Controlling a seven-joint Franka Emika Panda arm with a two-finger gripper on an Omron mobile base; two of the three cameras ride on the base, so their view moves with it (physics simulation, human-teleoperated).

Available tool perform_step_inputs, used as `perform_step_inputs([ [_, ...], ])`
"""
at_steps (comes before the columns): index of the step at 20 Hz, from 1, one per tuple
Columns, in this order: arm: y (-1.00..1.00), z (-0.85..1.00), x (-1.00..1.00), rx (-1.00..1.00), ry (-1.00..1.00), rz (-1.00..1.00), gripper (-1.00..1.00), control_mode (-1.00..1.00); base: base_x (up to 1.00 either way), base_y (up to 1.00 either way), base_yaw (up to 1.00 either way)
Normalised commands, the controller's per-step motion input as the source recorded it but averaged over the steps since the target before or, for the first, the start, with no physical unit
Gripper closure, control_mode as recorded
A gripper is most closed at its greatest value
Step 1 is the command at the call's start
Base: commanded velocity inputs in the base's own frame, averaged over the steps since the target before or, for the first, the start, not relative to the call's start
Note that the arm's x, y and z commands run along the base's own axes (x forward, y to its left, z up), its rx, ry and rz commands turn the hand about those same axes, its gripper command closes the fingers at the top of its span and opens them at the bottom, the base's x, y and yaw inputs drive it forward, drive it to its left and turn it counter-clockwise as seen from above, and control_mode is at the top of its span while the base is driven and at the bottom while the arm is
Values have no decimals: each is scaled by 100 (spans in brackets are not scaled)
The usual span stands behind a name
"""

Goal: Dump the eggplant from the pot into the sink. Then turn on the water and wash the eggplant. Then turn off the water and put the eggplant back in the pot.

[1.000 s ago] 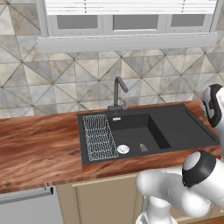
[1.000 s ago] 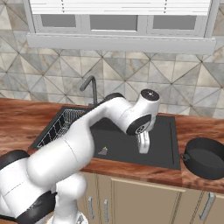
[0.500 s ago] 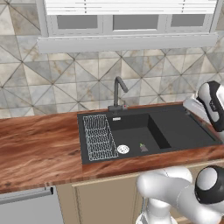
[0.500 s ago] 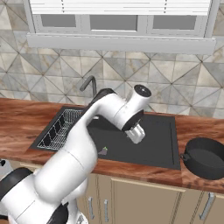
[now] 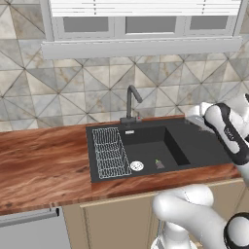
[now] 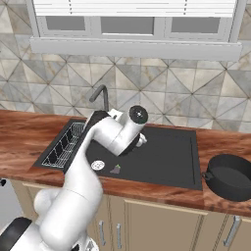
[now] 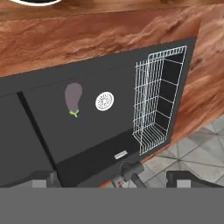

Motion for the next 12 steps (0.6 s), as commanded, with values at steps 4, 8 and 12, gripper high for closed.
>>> perform_step_inputs([
  [4,40,0,78,-14,-19,24,-100,-100,0,0,0],
  [8,15,0,96,-6,2,26,-100,-100,0,0,0],
  [12,7,0,94,-1,9,26,-100,-100,0,0,0],
])
